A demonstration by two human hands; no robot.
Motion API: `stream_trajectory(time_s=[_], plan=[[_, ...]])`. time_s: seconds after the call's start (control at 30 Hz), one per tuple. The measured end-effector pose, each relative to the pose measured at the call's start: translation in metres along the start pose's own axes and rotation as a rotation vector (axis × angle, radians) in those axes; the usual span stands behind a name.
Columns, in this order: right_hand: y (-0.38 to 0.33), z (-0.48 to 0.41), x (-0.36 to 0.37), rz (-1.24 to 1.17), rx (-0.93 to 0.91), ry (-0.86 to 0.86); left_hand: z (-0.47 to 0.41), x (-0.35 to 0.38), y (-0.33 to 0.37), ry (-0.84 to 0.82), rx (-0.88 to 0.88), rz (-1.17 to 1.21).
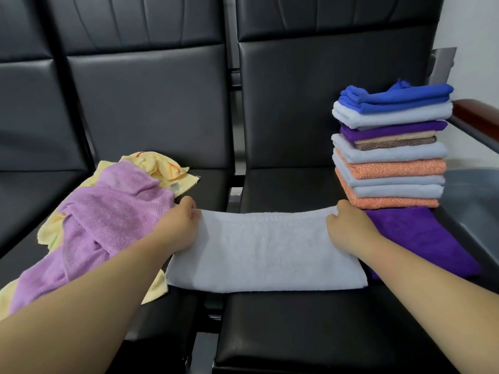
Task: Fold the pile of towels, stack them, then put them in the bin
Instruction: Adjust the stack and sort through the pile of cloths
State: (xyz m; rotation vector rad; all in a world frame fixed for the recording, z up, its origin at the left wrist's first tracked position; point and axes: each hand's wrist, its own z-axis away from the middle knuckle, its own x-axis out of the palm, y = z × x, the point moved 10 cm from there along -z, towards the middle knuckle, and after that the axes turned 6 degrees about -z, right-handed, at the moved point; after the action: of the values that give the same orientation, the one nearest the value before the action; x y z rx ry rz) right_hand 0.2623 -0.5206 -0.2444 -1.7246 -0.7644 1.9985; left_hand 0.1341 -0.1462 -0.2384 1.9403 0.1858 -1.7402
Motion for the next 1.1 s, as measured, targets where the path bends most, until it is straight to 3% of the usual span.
stream_trajectory(time_s=[0.4, 0.57, 0.8, 0.93, 1.1], plan=[[0.003, -0.004, -0.002, 0.007, 0.023, 0.033, 0.001, 0.006, 0.006, 0.107, -0.098, 0.003], [-0.001, 0.010, -0.010, -0.100, -0.013, 0.028, 0.013, 0.003, 0.012, 0.082, -0.161, 0.016], [-0.012, 0.028, -0.015, 0.032, -0.097, 0.000, 0.035, 0.005, 0.035, -0.070, -0.268, -0.090], [-0.018, 0.041, -0.018, 0.163, -0.176, 0.033, 0.053, 0.008, 0.075, -0.121, -0.121, -0.311], [-0.026, 0.050, 0.000, 0.285, -0.272, -0.112, 0.075, 0.049, 0.139, -0.259, 0.122, -0.224]])
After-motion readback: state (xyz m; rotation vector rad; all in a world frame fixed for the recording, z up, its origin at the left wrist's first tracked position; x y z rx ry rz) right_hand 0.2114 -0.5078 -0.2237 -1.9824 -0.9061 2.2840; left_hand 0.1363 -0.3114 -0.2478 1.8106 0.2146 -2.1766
